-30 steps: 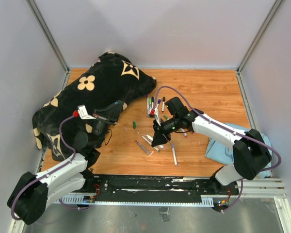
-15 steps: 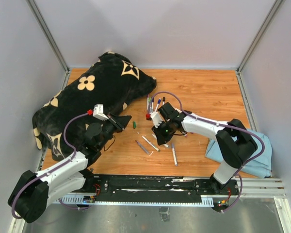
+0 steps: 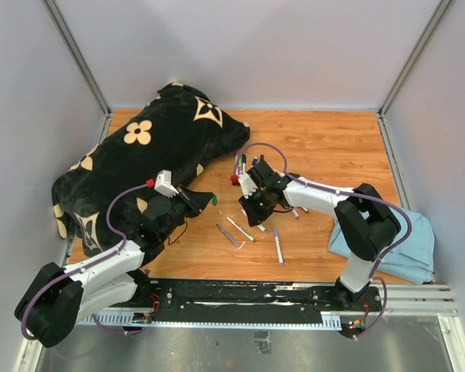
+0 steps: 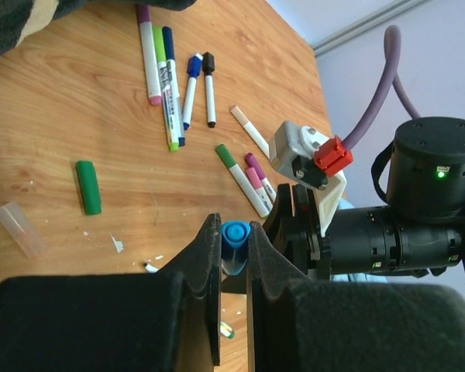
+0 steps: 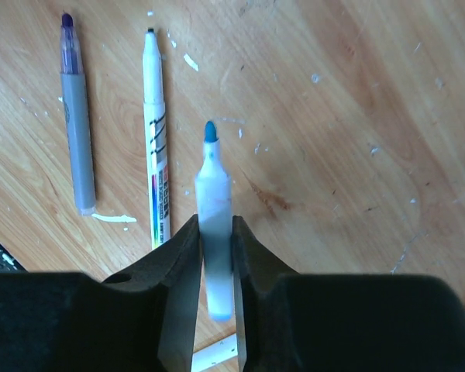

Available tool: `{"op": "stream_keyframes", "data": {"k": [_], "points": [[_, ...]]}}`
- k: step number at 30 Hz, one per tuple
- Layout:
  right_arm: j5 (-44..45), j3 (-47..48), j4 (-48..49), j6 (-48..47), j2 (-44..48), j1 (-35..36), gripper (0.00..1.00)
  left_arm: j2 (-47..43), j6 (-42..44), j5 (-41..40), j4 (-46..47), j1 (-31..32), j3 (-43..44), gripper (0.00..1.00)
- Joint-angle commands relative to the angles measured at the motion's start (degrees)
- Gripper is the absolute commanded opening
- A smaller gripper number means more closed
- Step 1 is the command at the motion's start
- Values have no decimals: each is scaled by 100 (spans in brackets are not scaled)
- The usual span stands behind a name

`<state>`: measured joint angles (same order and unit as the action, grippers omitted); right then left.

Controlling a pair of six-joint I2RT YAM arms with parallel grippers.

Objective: Open the pen caps
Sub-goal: Place the pen at the center of the board.

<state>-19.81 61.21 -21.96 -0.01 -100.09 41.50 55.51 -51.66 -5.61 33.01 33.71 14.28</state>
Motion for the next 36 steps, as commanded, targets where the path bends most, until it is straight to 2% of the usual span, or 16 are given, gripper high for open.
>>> {"op": "stream_keyframes", "data": {"k": [1, 12, 17, 26, 36], "points": [[-123, 178, 4, 103, -211, 54, 23, 74, -74, -186, 30, 90, -74, 0], [-286, 340, -184, -39, -56, -31, 28, 481, -193, -413, 30, 402, 61, 0], [-469, 432, -365, -394, 424, -110, 41, 649, -202, -593, 12, 562, 140, 0], [-1302, 554, -1175, -1936, 1281, -599, 54, 1208, -266, -1108, -528, 908, 591, 0], [-1866, 539, -1485, -2332, 1707, -1328, 55, 2020, -231, -1427, -1297, 1084, 1383, 0]]}}
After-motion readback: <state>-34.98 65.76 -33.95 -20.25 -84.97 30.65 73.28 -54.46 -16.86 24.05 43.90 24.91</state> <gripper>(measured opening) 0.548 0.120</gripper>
